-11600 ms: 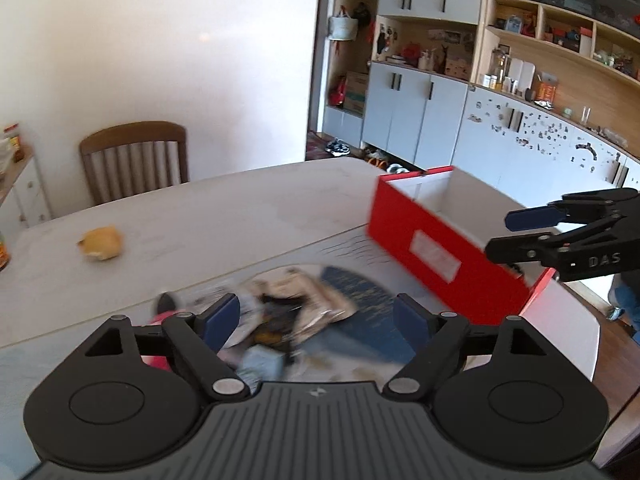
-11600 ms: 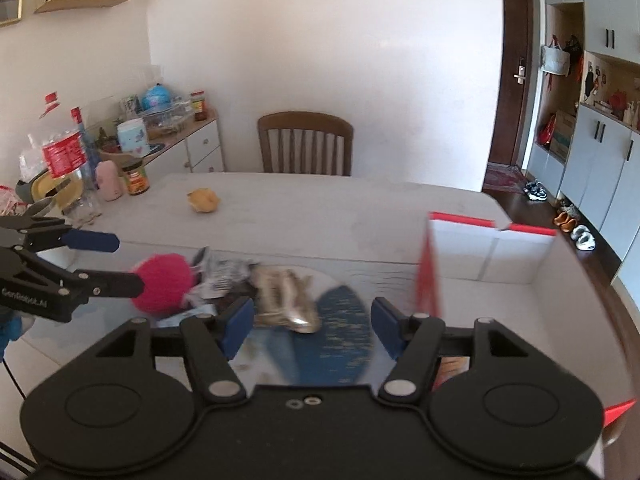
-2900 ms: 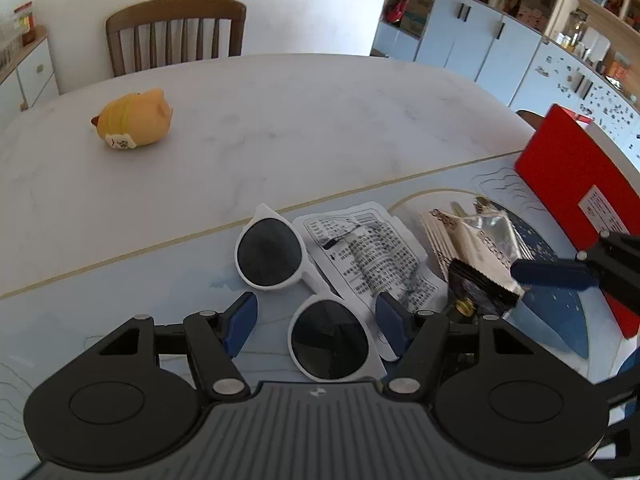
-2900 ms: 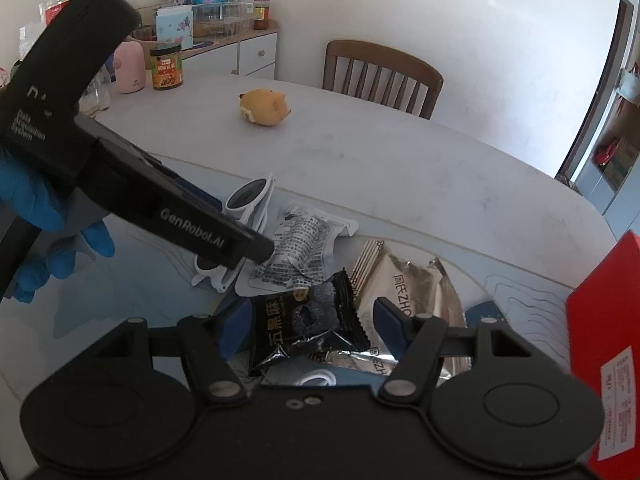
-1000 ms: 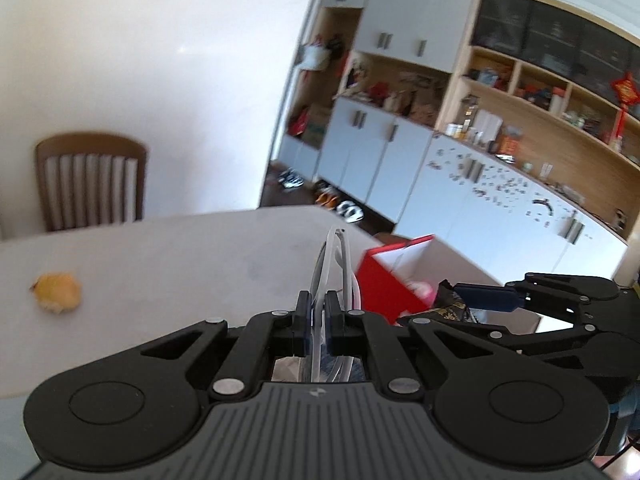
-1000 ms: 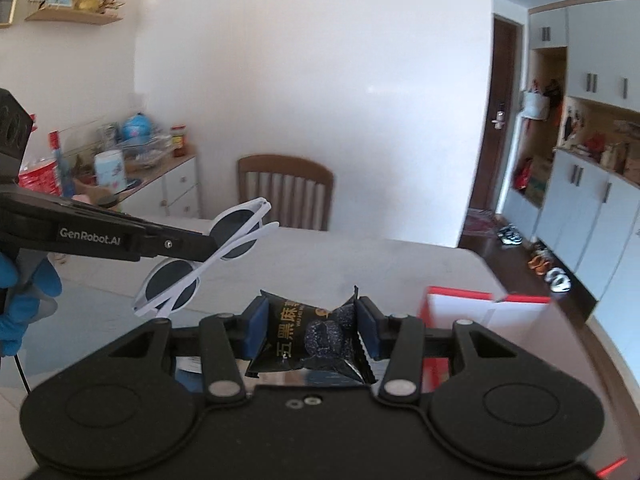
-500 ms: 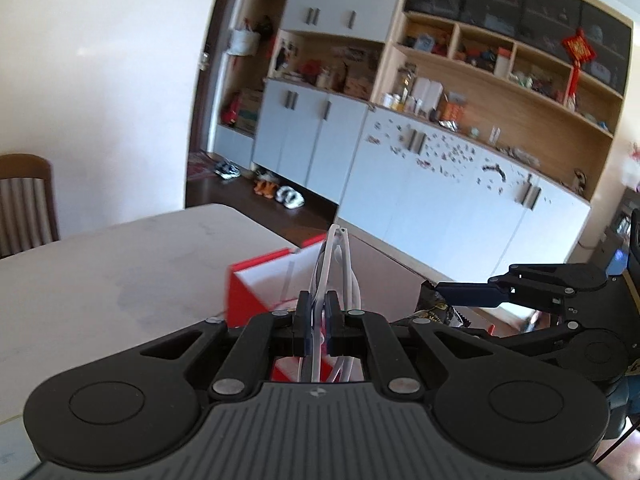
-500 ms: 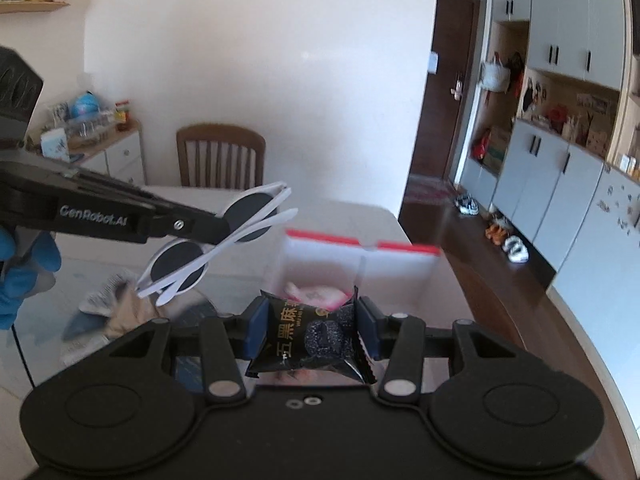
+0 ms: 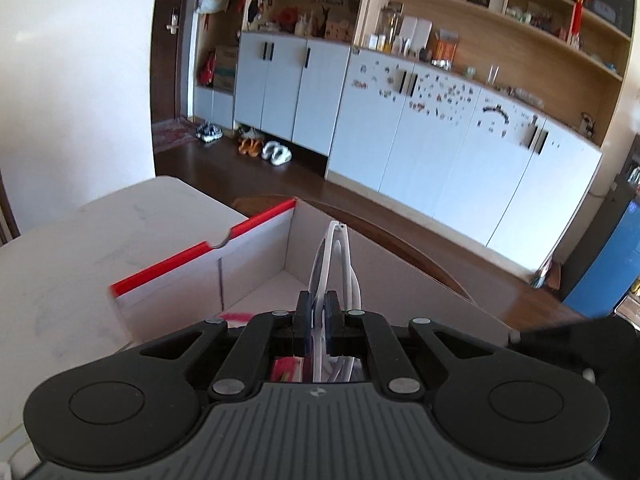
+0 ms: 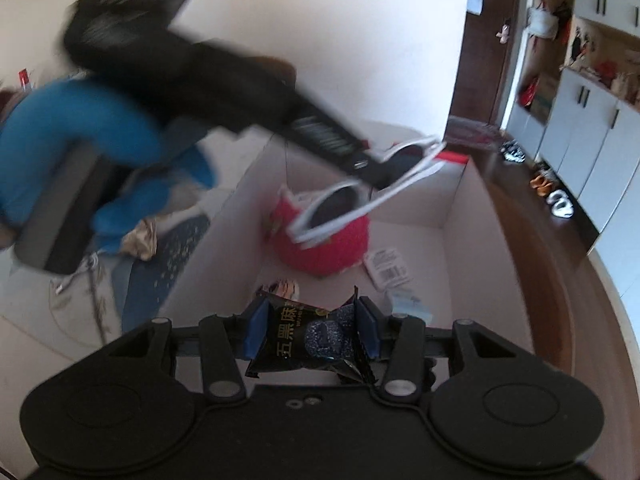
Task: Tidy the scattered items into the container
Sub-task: 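Carry the sunglasses and black snack packet in both tools into the red box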
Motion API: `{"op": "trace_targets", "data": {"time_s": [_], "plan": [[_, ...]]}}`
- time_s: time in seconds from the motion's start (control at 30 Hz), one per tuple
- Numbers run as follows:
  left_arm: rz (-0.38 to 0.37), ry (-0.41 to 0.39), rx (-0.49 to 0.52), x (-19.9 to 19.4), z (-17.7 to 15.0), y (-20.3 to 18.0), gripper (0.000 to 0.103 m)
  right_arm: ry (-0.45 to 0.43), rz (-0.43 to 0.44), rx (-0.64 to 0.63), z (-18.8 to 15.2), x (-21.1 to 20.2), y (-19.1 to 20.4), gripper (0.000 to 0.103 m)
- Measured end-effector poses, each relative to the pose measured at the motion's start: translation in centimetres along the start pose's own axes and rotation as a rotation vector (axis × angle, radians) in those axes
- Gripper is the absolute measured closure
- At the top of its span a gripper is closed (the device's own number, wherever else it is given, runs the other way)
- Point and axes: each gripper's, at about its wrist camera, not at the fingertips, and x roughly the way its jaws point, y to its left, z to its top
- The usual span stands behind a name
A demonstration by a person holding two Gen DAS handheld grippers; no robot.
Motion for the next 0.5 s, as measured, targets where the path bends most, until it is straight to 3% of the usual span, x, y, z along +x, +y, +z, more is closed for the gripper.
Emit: {"op": "trace_targets", "data": {"time_s": [0.4, 0.5], "plan": [[0.061, 0.173, 0.001, 9.7, 1.1, 0.0, 0.098, 0.145, 0.08, -0.042, -0.4, 3.1, -1.3, 0.0], [0.09, 0.237, 0.049, 11.2, 1.4, -0.8, 0.098, 0.168, 0.101, -0.035, -0.4, 3.5, -1.6, 0.0]]}}
